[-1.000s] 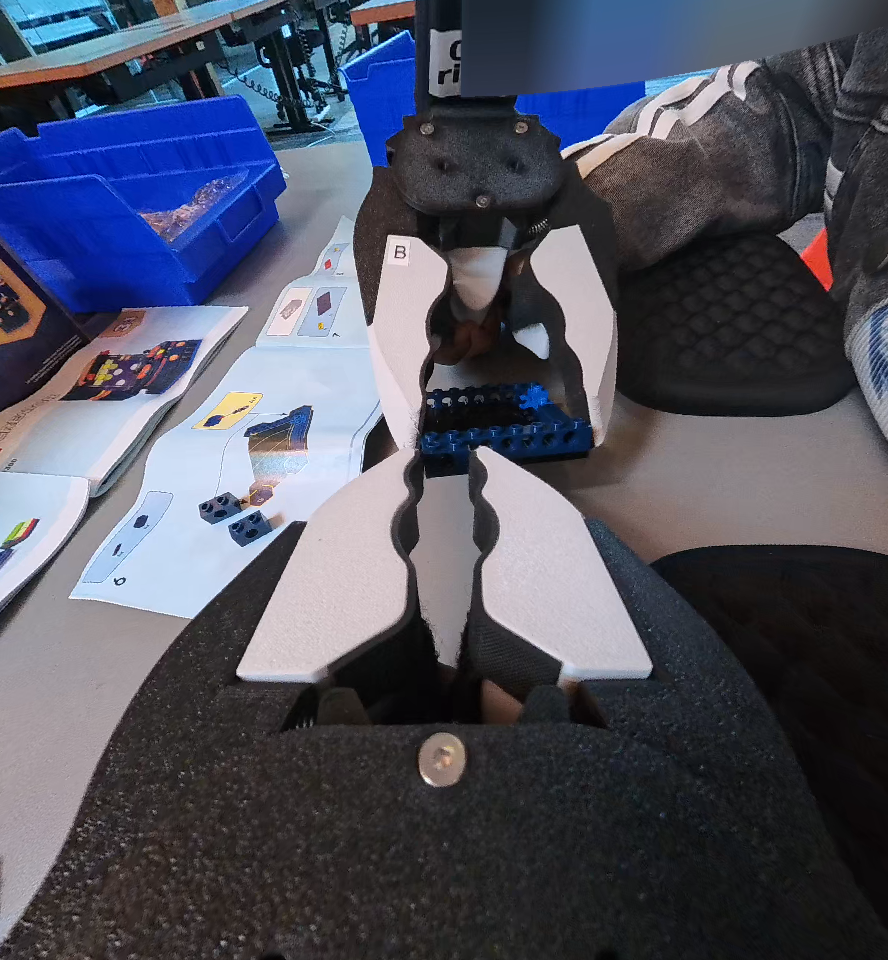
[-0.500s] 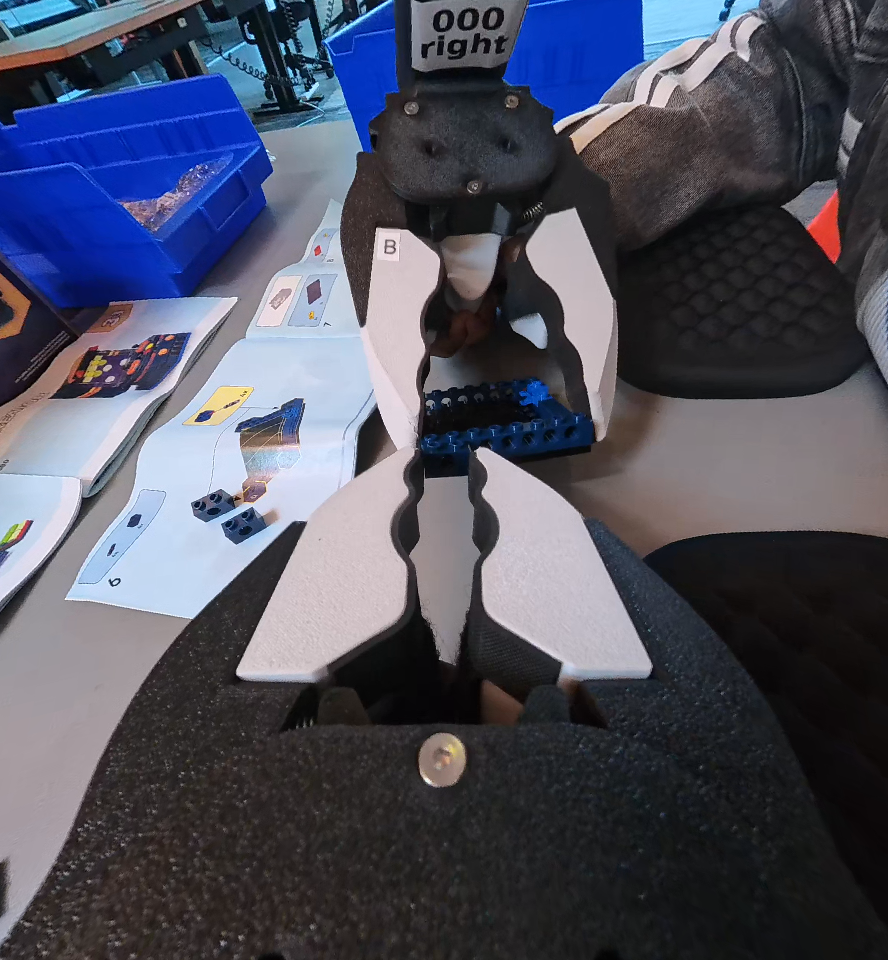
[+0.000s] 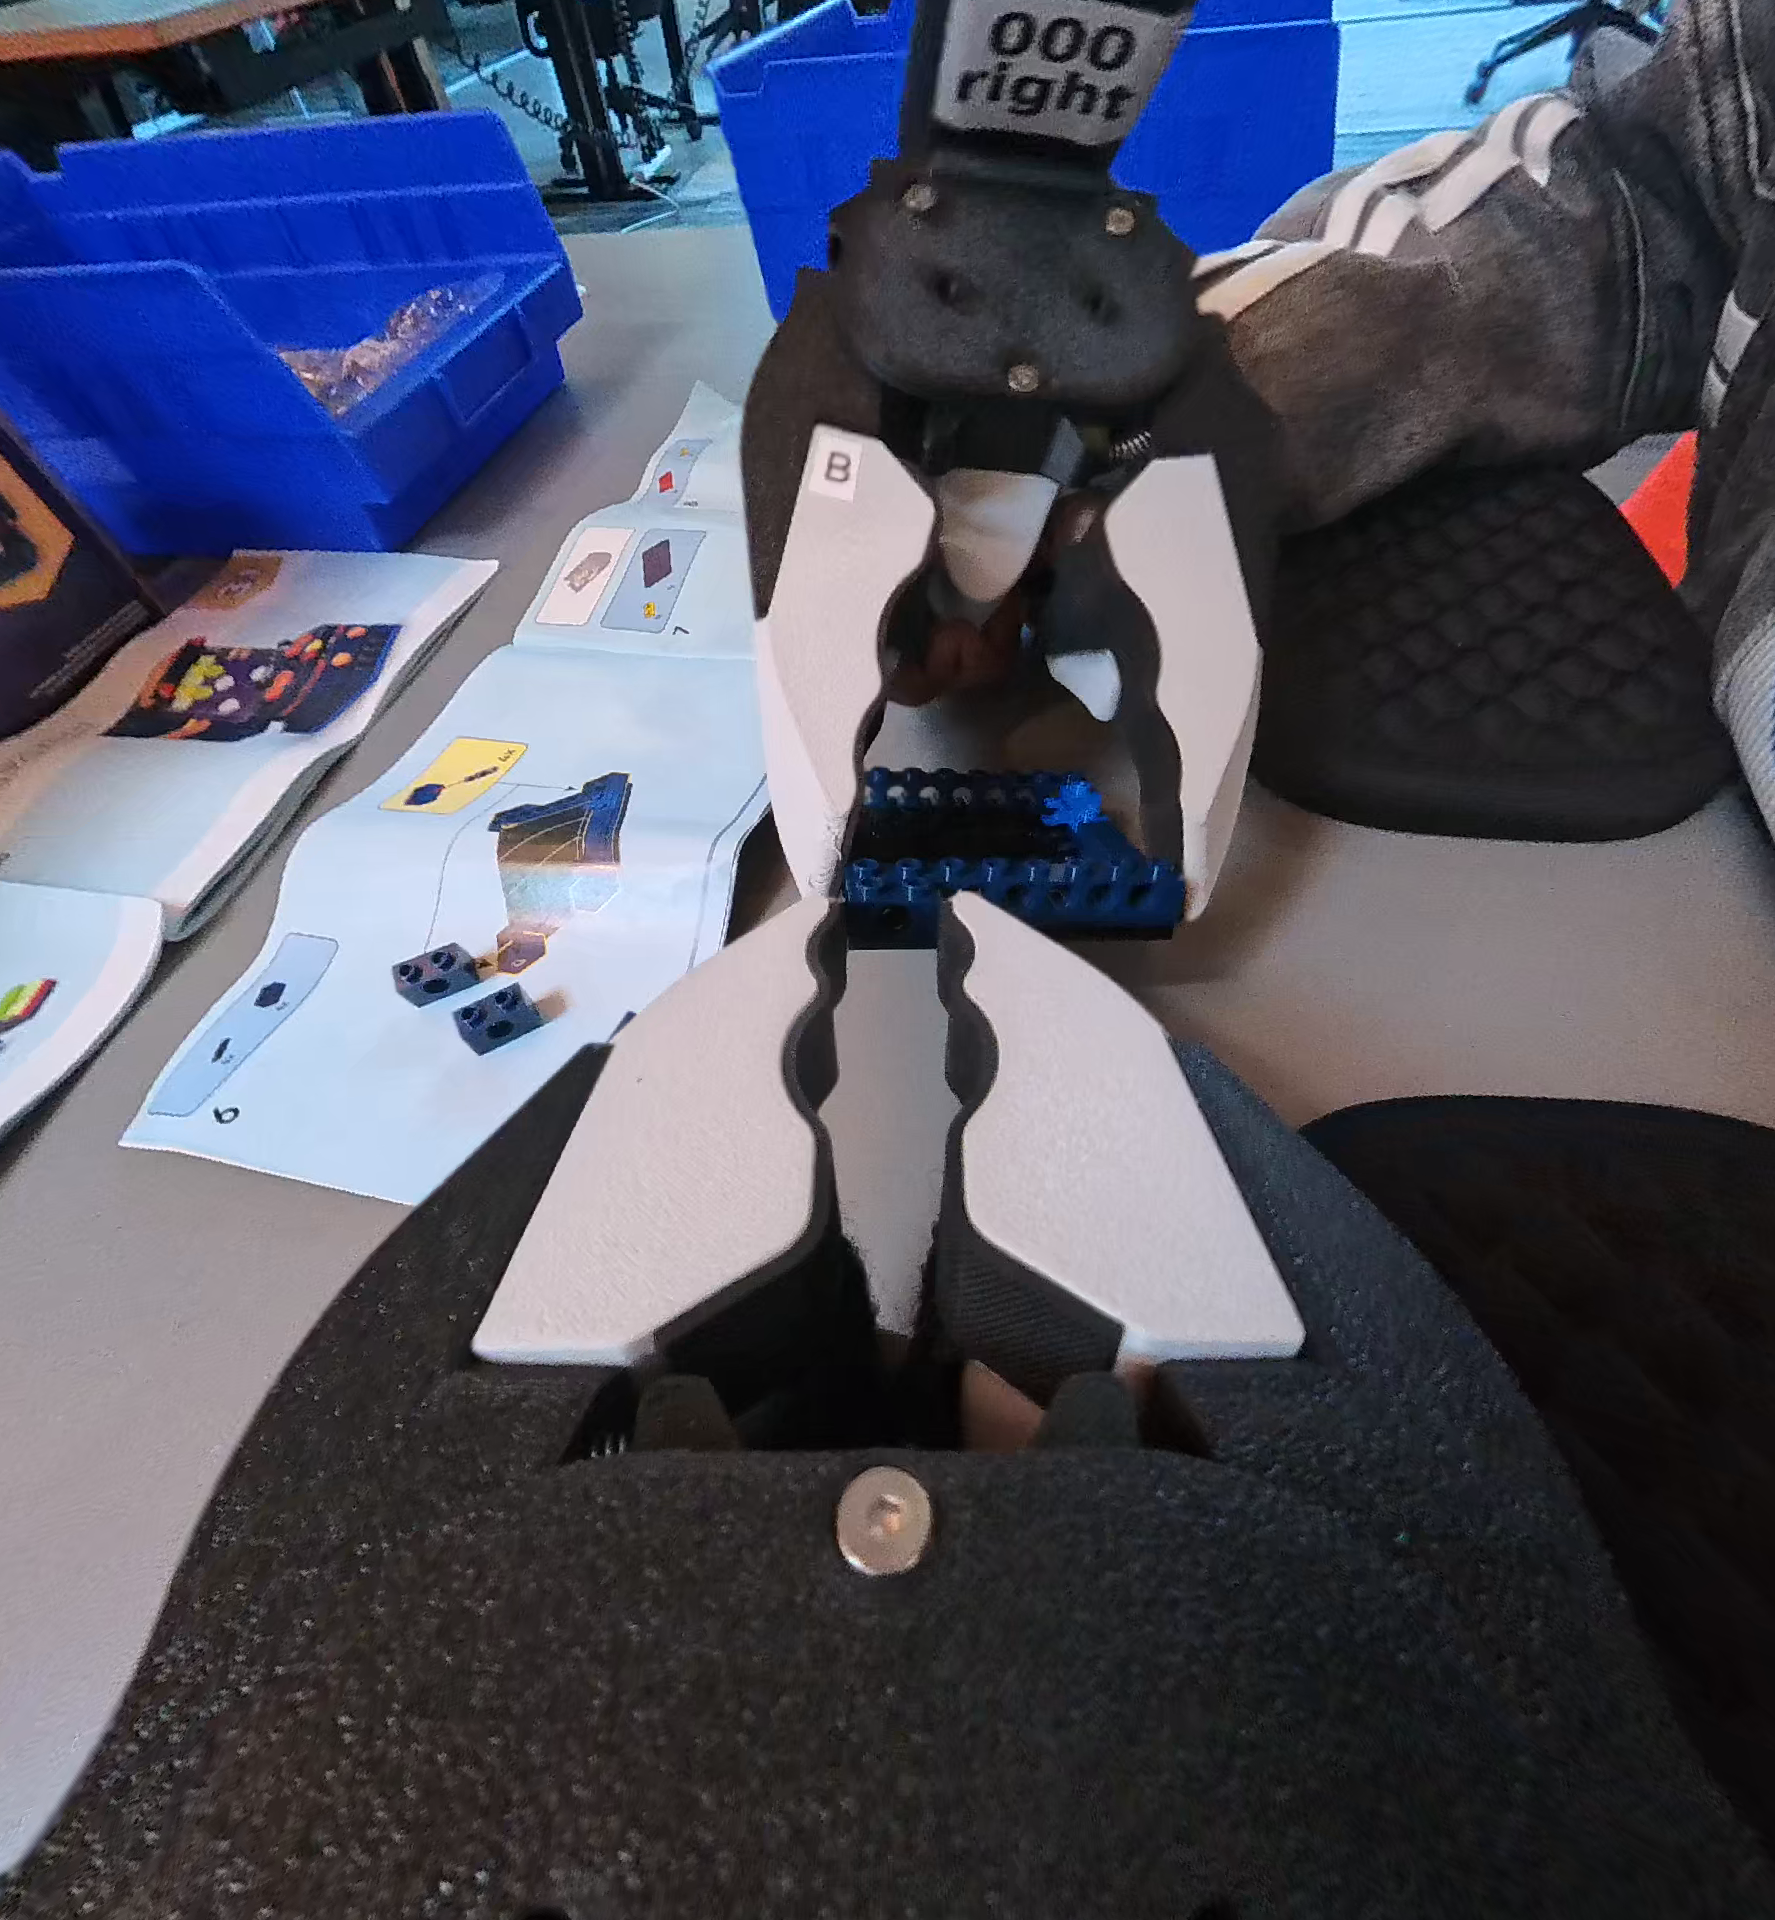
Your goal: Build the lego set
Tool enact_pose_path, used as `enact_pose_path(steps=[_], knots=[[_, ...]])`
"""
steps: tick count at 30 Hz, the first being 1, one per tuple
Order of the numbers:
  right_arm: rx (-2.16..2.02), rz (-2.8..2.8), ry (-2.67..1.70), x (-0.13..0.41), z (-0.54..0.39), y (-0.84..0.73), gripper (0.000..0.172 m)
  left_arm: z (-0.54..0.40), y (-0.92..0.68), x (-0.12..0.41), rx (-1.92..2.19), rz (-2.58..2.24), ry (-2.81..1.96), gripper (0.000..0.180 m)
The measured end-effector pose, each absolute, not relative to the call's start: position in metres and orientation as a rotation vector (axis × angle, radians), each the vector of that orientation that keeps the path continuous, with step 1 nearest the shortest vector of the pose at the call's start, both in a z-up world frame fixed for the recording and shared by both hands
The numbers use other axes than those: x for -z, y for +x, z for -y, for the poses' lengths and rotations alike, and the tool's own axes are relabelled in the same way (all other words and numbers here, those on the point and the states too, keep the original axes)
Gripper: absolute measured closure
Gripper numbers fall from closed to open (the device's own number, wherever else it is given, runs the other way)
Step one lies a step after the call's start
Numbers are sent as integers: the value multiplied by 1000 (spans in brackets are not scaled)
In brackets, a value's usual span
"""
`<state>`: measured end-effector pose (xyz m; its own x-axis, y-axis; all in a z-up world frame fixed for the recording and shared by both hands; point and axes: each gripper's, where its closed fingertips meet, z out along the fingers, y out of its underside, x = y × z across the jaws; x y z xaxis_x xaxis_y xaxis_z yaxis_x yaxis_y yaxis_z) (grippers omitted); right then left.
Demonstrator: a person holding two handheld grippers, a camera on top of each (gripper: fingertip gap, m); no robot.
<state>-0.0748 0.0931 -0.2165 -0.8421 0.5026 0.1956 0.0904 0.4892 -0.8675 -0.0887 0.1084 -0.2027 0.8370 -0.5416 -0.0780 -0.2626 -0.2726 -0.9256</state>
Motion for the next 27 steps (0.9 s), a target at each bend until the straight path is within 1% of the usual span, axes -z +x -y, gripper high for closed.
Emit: enact_pose_path(steps=[4, 27], knots=[[-1223, 2294, -461, 216, -93, -77, 104, -108, -90, 201, 315, -586, -1860, 164], [-1278, 2337, -513, 218, -91, -74, 103, -107, -87, 206, 249, -678, -1855, 165]])
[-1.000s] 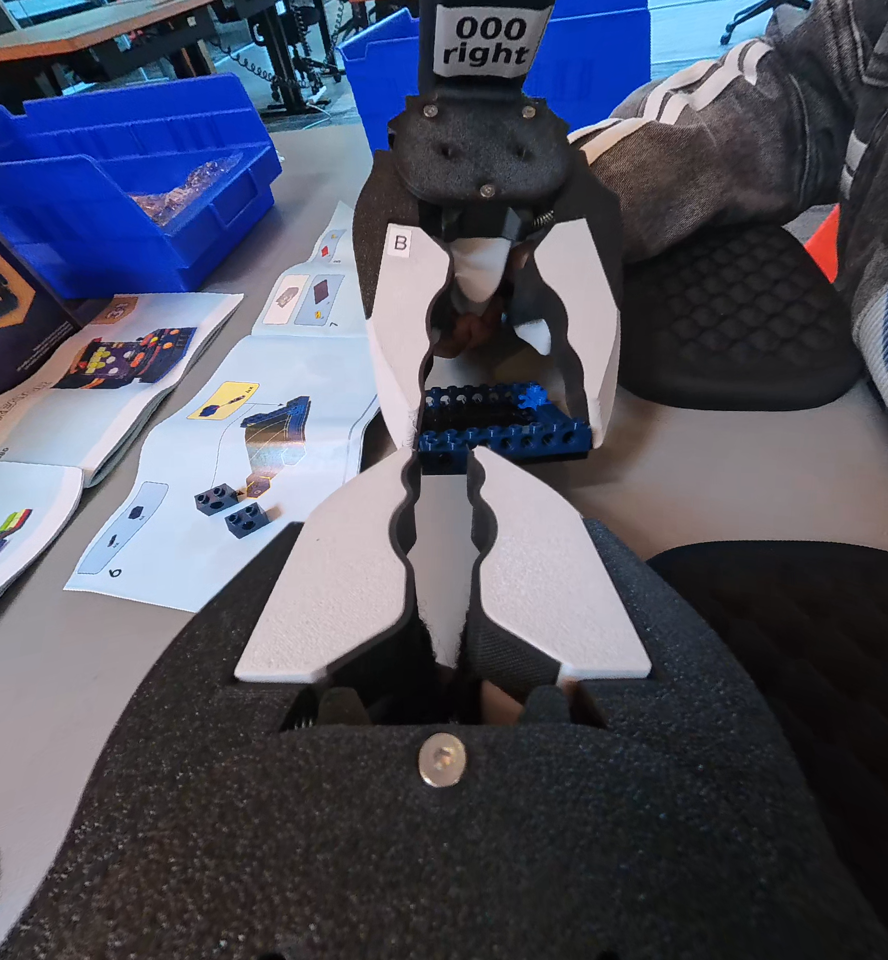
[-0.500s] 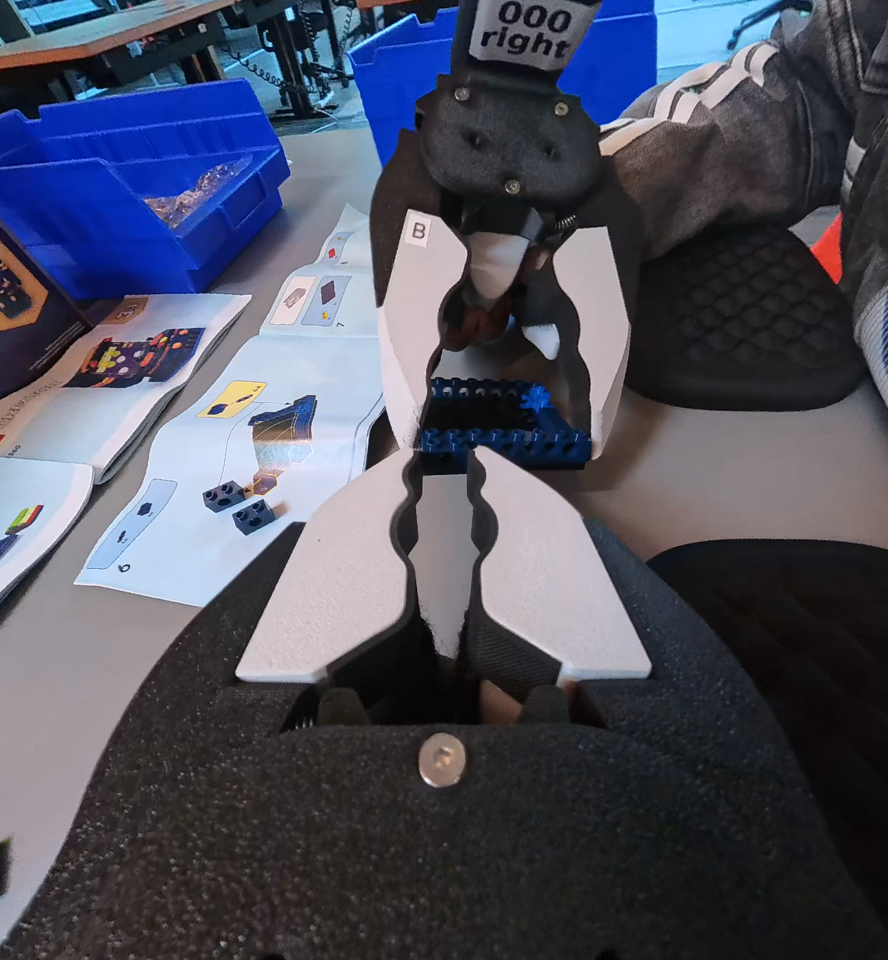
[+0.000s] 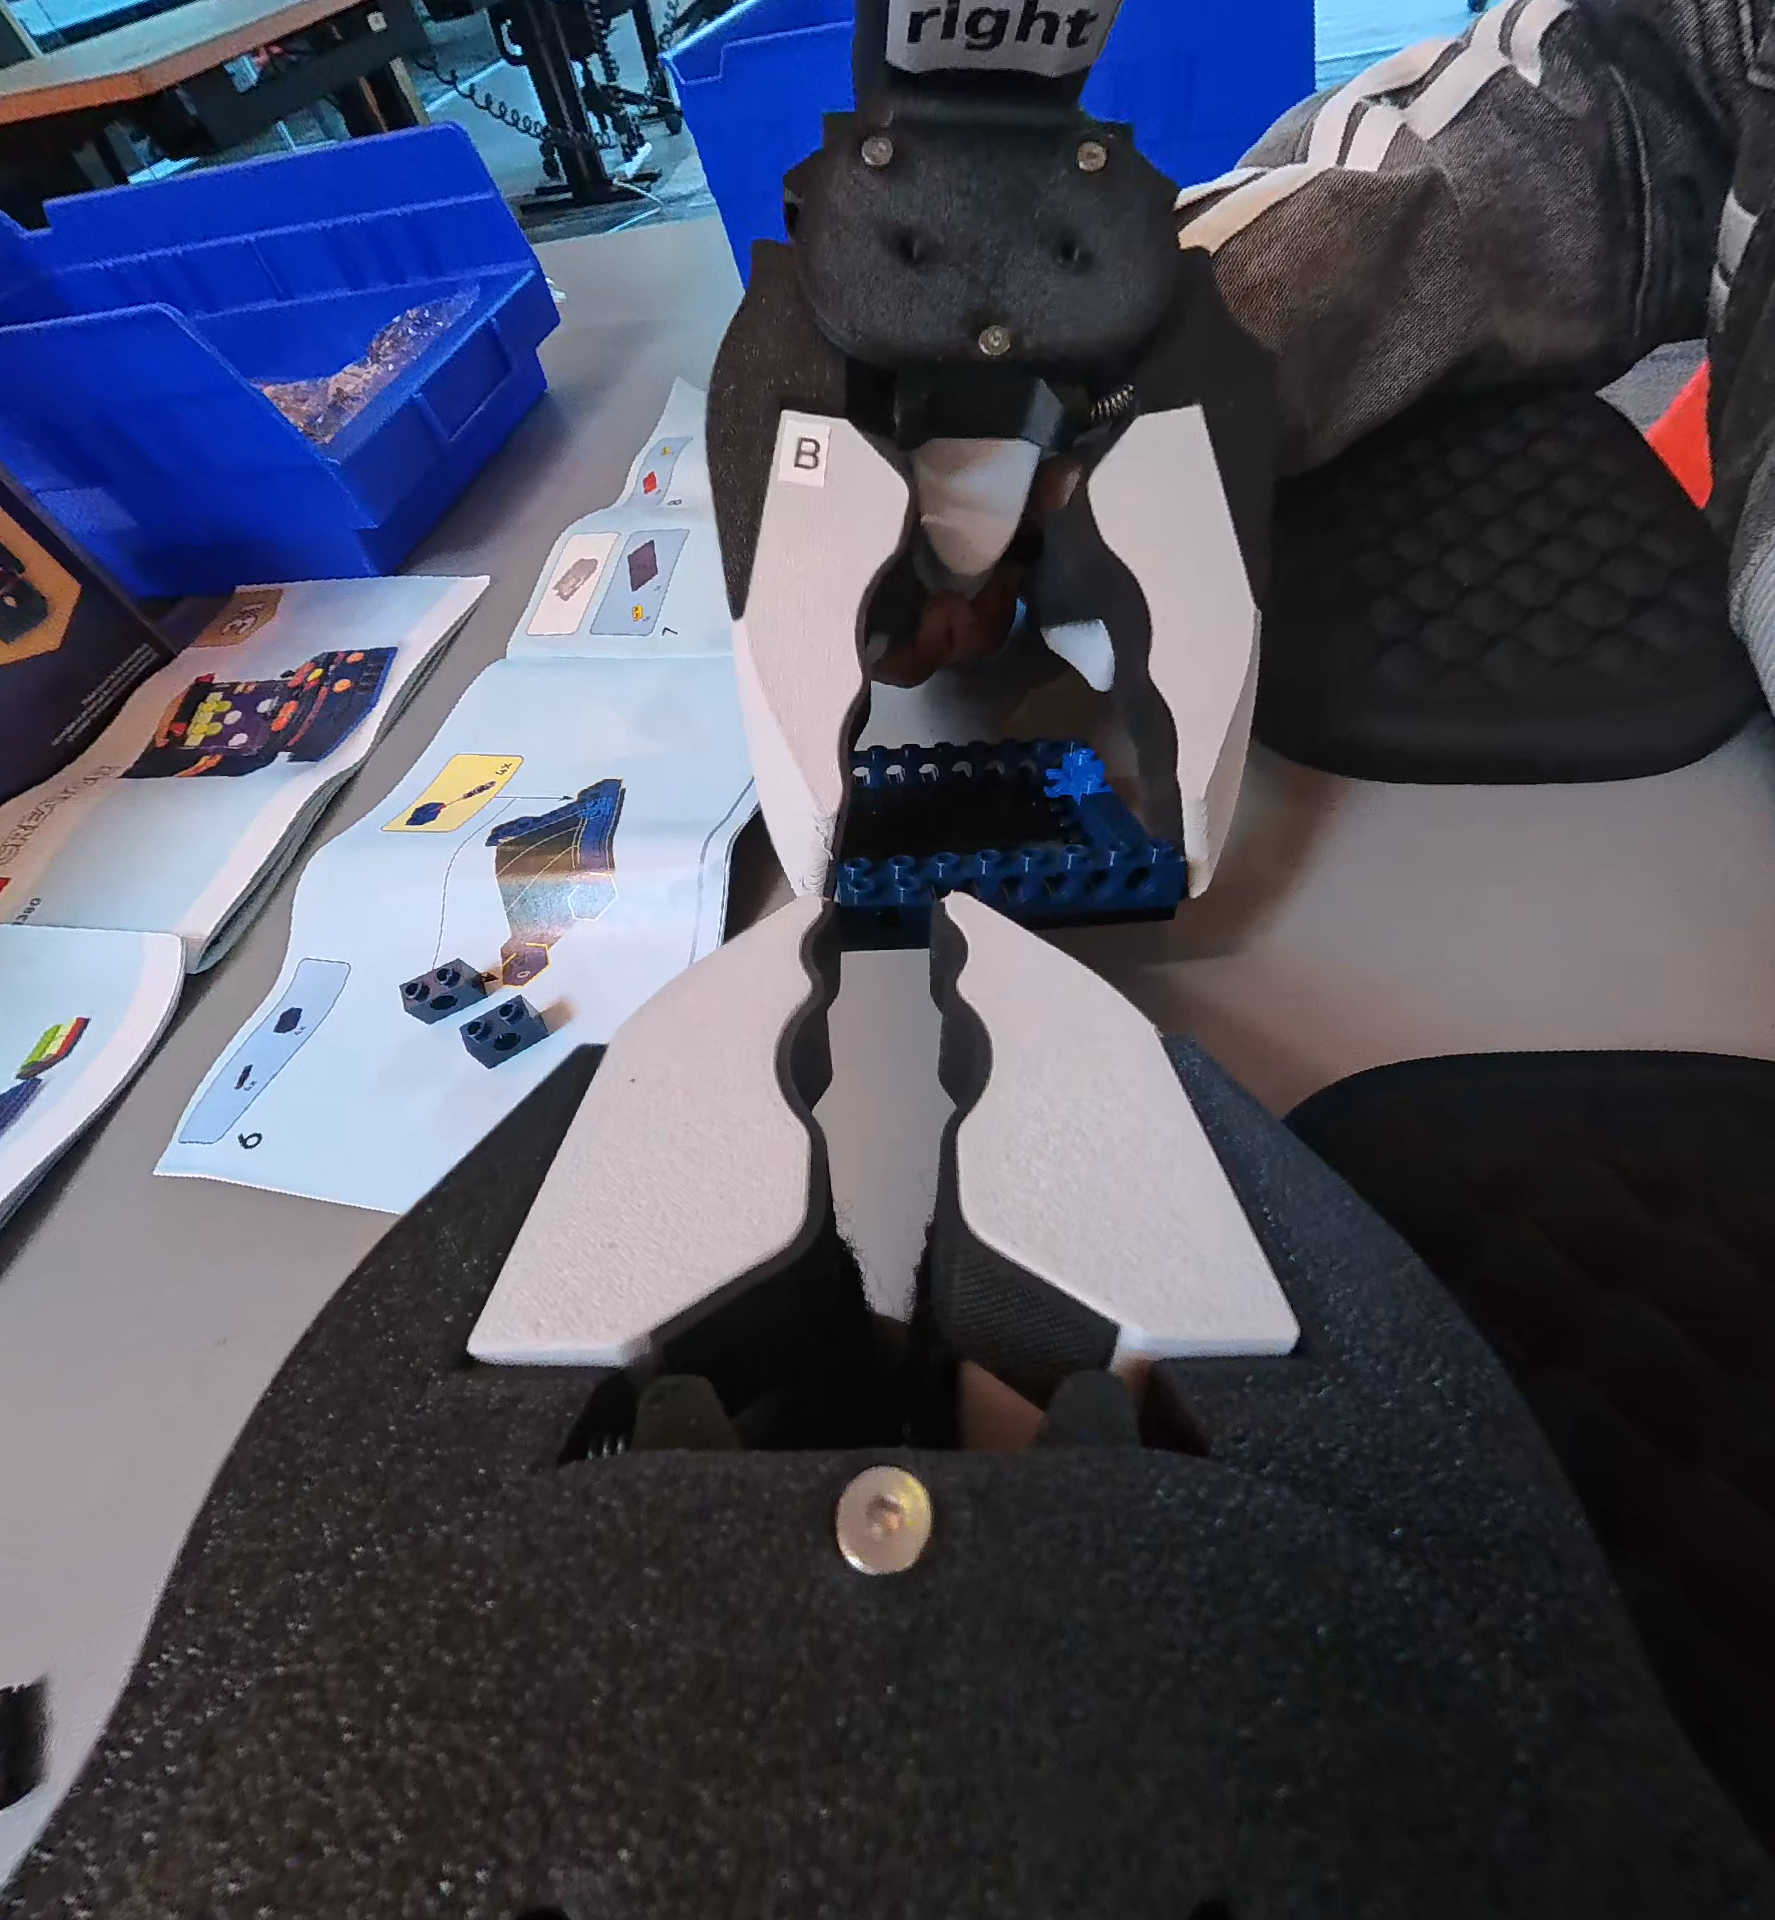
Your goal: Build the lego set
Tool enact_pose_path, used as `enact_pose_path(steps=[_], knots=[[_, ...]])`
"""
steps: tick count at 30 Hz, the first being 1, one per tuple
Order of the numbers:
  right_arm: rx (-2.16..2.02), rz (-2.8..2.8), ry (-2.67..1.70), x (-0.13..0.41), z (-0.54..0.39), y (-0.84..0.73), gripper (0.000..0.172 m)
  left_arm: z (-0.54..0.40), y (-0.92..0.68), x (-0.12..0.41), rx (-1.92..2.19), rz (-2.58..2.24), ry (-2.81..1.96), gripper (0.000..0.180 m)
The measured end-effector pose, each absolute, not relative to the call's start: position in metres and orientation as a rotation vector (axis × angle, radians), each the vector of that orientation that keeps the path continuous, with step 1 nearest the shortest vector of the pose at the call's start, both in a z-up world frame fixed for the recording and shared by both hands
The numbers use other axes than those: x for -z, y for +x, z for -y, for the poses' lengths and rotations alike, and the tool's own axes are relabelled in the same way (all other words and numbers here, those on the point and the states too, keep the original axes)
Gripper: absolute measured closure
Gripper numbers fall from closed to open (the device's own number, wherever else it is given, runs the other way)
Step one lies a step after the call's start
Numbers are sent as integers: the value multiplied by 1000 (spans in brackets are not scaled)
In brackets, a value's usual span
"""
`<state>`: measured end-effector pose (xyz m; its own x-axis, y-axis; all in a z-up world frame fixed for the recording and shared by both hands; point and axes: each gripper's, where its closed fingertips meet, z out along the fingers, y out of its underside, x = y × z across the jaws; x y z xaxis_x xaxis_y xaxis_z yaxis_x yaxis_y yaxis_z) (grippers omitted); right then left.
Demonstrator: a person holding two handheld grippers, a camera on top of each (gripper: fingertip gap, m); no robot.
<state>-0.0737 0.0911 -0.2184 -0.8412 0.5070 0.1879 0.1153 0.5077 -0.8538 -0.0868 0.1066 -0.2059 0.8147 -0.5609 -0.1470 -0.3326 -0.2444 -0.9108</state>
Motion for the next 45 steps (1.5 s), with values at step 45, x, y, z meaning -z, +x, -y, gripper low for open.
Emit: enact_pose_path(steps=[45], knots=[[-1232, 2335, -705, 229, -102, -82, 96, -112, -95, 199, 178, -610, -1828, 143]])
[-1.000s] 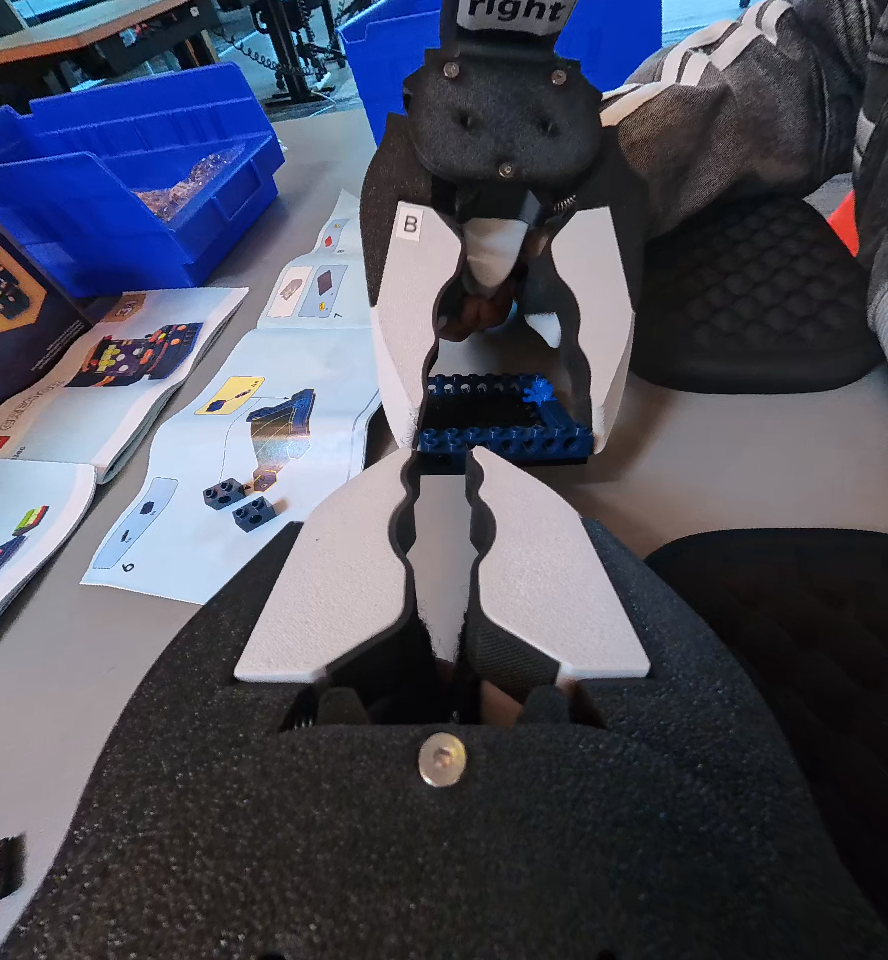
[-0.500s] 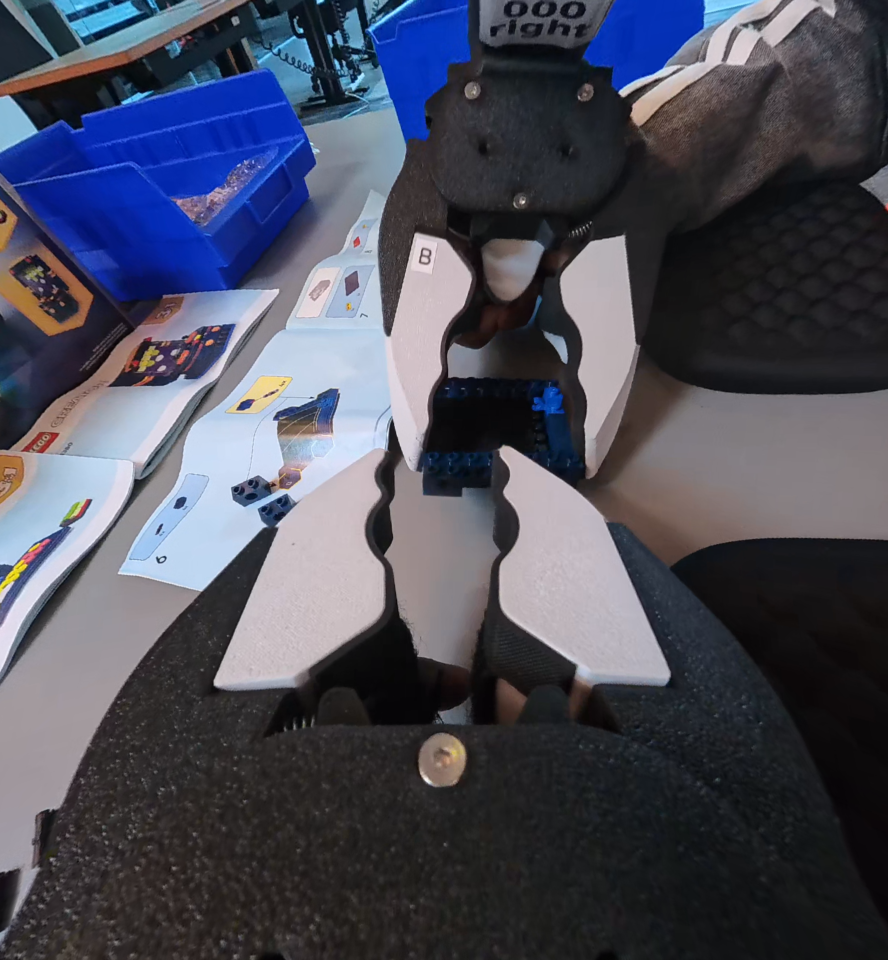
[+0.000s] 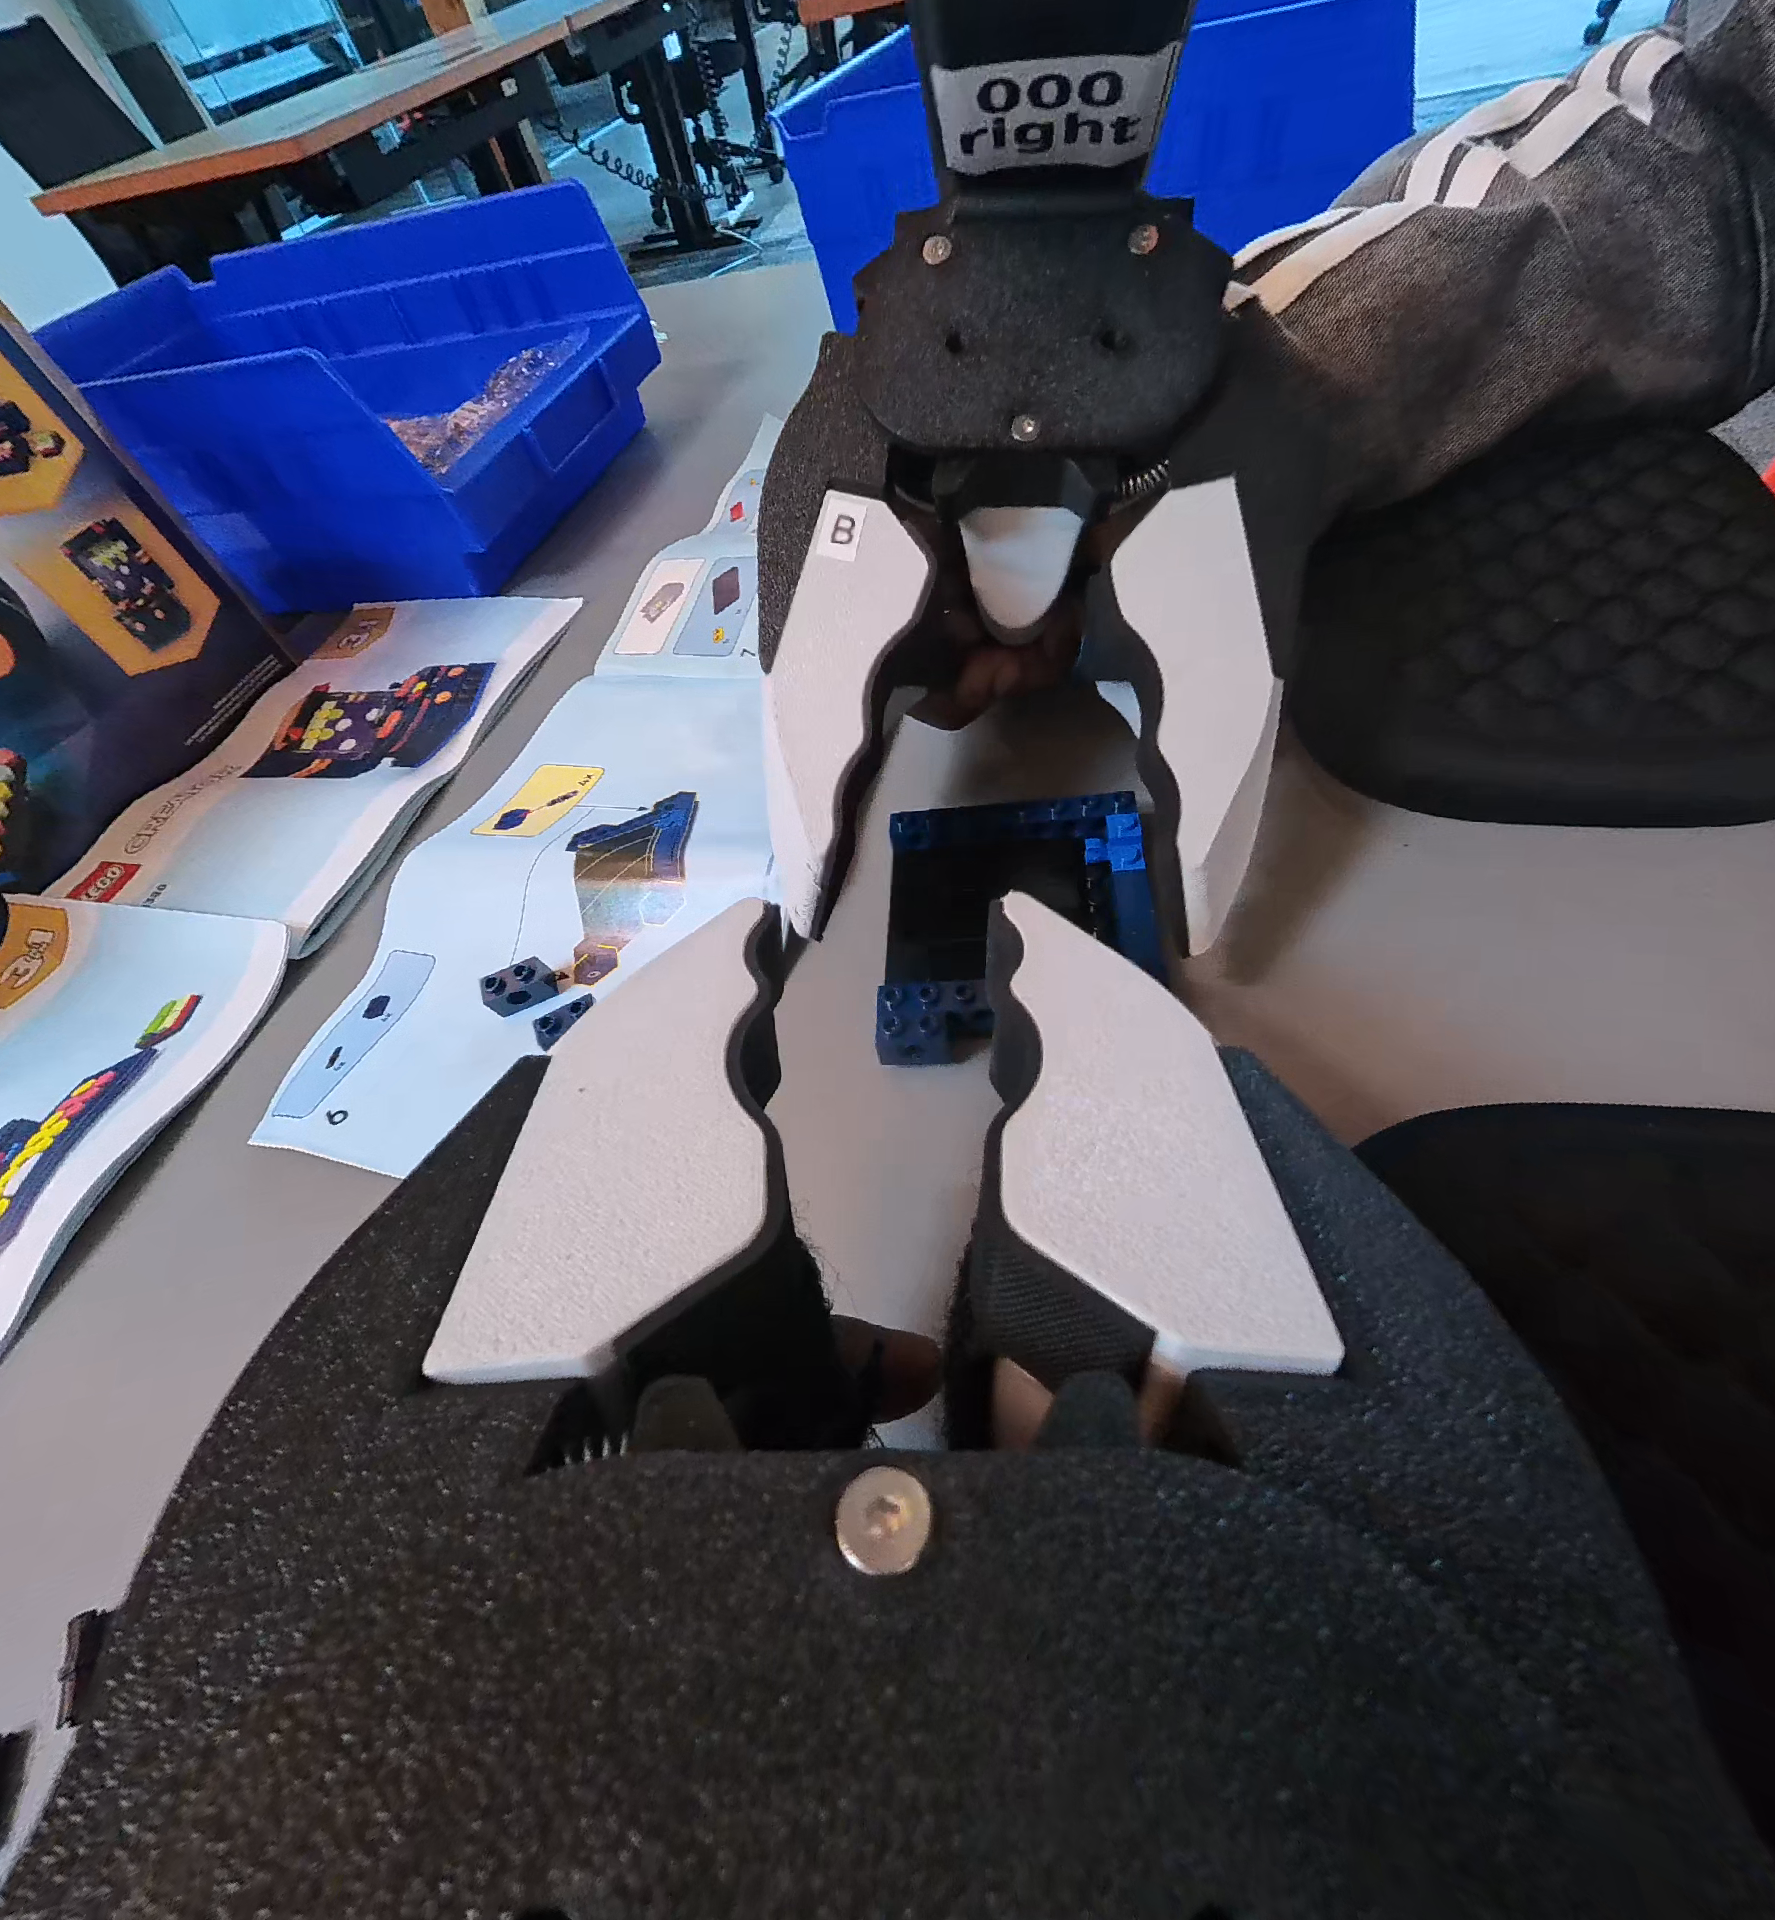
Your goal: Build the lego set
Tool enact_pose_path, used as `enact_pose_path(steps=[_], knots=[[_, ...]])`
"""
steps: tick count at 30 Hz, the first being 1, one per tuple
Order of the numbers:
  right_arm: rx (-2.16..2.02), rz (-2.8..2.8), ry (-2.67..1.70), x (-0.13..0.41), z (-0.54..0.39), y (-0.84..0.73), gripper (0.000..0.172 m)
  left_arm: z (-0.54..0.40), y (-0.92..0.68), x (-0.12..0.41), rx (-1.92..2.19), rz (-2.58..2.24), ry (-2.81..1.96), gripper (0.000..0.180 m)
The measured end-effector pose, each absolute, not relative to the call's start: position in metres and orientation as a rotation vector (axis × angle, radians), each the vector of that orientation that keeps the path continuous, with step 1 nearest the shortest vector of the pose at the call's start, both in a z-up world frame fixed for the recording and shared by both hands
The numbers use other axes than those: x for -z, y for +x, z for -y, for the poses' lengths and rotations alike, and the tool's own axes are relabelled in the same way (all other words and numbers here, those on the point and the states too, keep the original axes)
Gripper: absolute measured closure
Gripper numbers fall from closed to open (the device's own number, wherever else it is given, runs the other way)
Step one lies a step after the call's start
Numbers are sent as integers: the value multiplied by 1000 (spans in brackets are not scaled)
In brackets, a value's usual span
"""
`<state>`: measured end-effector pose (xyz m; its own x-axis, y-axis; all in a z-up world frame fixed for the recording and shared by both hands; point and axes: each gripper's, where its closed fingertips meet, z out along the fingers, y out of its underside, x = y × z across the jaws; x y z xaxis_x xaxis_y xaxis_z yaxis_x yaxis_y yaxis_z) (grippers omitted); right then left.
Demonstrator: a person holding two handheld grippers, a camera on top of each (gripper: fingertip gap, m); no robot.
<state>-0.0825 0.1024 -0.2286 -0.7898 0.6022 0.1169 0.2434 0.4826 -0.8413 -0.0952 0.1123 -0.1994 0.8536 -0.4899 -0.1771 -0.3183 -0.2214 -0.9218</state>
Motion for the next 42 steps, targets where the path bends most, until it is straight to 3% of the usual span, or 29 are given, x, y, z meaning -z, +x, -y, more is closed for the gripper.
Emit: enact_pose_path(steps=[7, 11, 14, 16, 18, 20, 24, 27, 31, 34, 36, 38, 41, 42], knots=[[-1333, 2231, -723, 214, -106, -88, 97, -114, -98, 189, 174, -560, -1778, 135], [-1566, 2061, -775, 189, -112, -92, 97, -113, -99, 169, 181, -500, -1691, 120], [-1726, 1971, -848, 177, -119, -94, 96, -112, -100, 158, 174, -475, -1646, 119], [-1758, 1935, -881, 174, -124, -96, 96, -112, -103, 160, 148, -474, -1664, 125], [-1759, 1930, -897, 174, -126, -97, 96, -112, -102, 162, 135, -489, -1658, 142], [-1740, 1942, -892, 176, -125, -97, 96, -109, -98, 164, 147, -529, -1658, 173], [-1704, 1964, -874, 179, -124, -96, 100, -109, -95, 180, 149, -591, -1748, 180], [-1690, 1985, -848, 180, -122, -94, 112, -111, -95, 180, 124, -584, -1738, 176], [-1679, 1990, -814, 179, -123, -91, 172, -114, -102, 177, 96, -534, -1728, 153], [-1680, 1993, -797, 179, -122, -89, 172, -114, -104, 171, 123, -495, -1698, 139], [-1657, 2005, -790, 181, -121, -89, 164, -115, -105, 168, 134, -471, -1681, 130], [-1624, 2014, -788, 183, -120, -91, 144, -116, -108, 167, 156, -432, -1677, 110], [-1595, 1975, -822, 183, -123, -97, 89, -121, -114, 167, 210, -340, -1692, 69], [-1604, 1954, -838, 181, -125, -99, 78, -121, -114, 166, 232, -332, -1689, 72]])
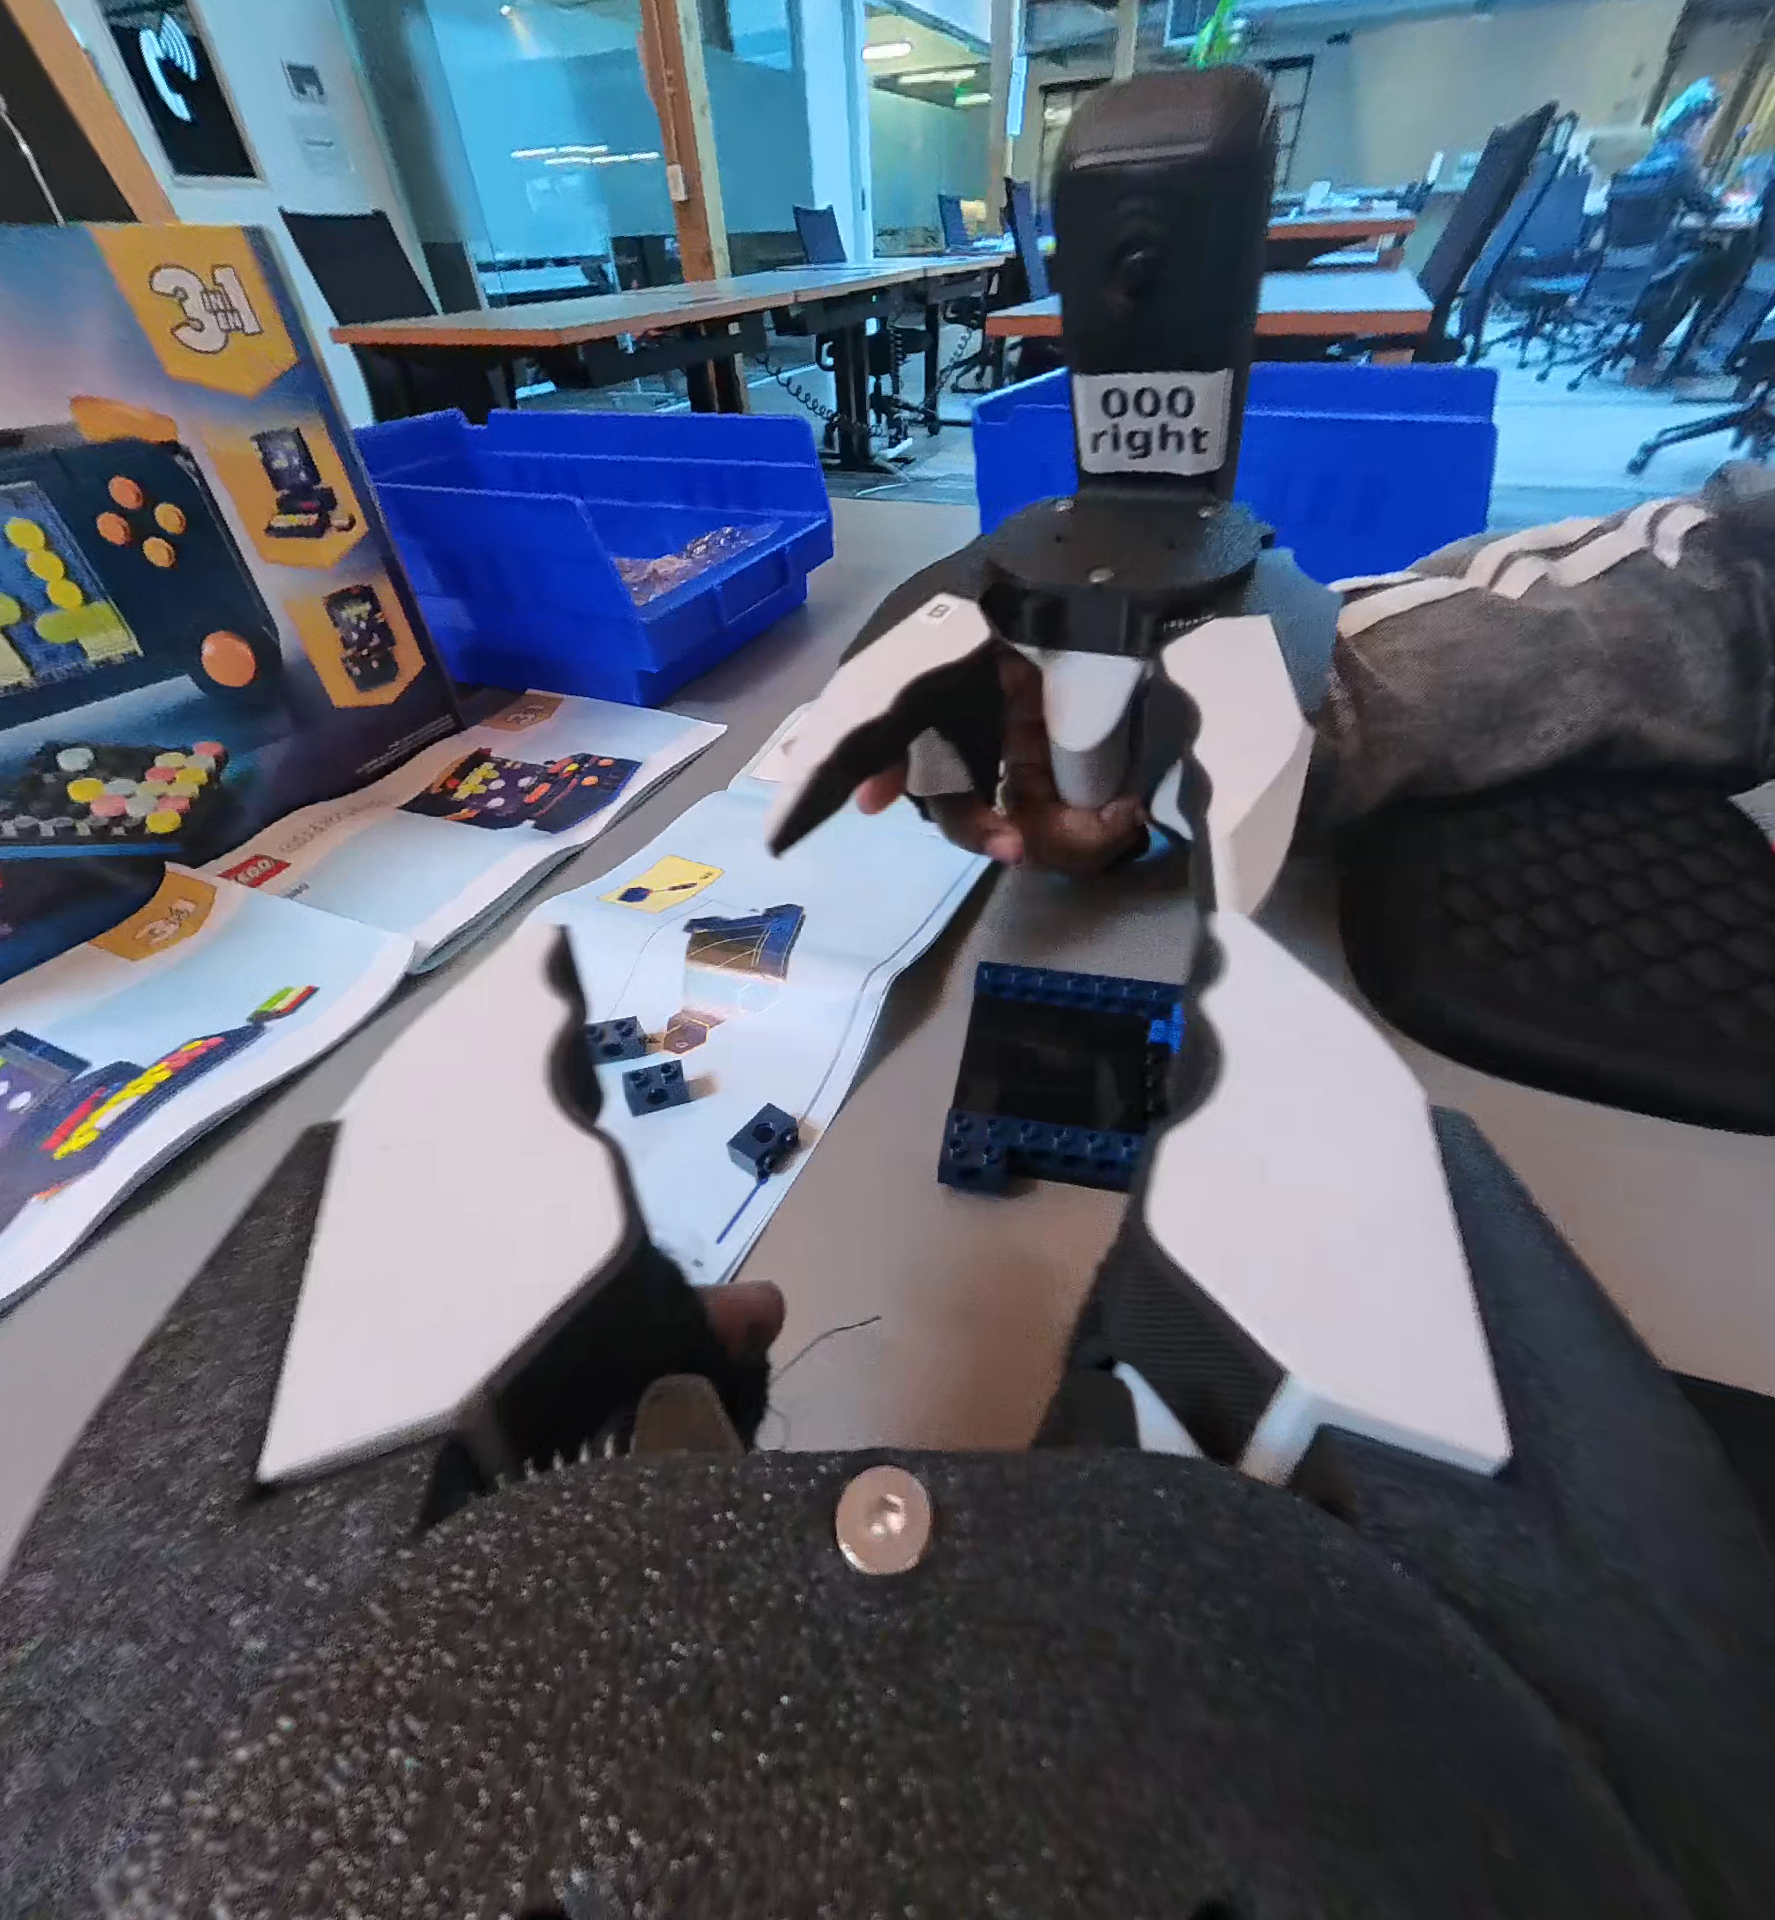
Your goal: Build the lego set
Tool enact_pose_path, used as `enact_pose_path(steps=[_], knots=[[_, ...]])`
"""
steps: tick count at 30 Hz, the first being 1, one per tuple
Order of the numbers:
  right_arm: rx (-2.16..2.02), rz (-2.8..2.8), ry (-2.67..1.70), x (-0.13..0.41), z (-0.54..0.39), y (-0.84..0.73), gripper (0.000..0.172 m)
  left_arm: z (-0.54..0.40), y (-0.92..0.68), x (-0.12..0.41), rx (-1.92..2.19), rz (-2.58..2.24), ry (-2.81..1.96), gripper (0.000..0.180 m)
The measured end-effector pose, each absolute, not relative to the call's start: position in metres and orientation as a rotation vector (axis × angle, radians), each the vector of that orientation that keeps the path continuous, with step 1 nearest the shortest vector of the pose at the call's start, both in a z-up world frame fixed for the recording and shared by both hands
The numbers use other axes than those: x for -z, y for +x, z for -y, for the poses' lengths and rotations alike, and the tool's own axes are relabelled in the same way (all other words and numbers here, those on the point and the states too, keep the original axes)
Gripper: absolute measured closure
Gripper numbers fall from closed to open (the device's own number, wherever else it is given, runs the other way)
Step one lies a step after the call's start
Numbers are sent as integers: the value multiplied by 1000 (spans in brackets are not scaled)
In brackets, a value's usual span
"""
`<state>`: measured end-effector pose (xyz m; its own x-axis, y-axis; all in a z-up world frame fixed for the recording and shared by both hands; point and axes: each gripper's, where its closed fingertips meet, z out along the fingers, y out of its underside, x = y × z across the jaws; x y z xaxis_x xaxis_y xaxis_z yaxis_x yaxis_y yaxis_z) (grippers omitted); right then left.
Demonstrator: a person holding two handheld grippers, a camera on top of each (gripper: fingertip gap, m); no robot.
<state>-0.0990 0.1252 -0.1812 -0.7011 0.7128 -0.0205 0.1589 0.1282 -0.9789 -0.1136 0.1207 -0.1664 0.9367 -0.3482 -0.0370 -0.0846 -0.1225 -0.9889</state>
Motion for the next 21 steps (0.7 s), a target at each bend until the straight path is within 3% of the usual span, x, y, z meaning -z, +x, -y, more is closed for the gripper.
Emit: enact_pose_path(steps=[1, 2, 3, 4, 5, 10, 12, 21], knots=[[-1615, 1929, -852, 179, -128, -100, 71, -117, -112, 163, 247, -350, -1664, 106], [-1627, 1905, -843, 176, -130, -100, 76, -111, -107, 157, 260, -402, -1619, 178], [-1640, 1885, -802, 172, -132, -97, 104, -108, -107, 152, 253, -408, -1580, 180], [-1641, 1865, -752, 167, -133, -94, 148, -108, -107, 152, 245, -411, -1588, 180], [-1626, 1844, -725, 165, -135, -93, 172, -108, -106, 154, 253, -428, -1611, 180], [-1531, 1932, -738, 180, -132, -96, 170, -111, -108, 159, 198, -423, -1630, 171], [-1489, 1983, -717, 186, -128, -95, 160, -112, -108, 163, 190, -433, -1649, 162], [-1437, 2049, -693, 194, -122, -94, 154, -113, -106, 169, 194, -452, -1673, 155]])
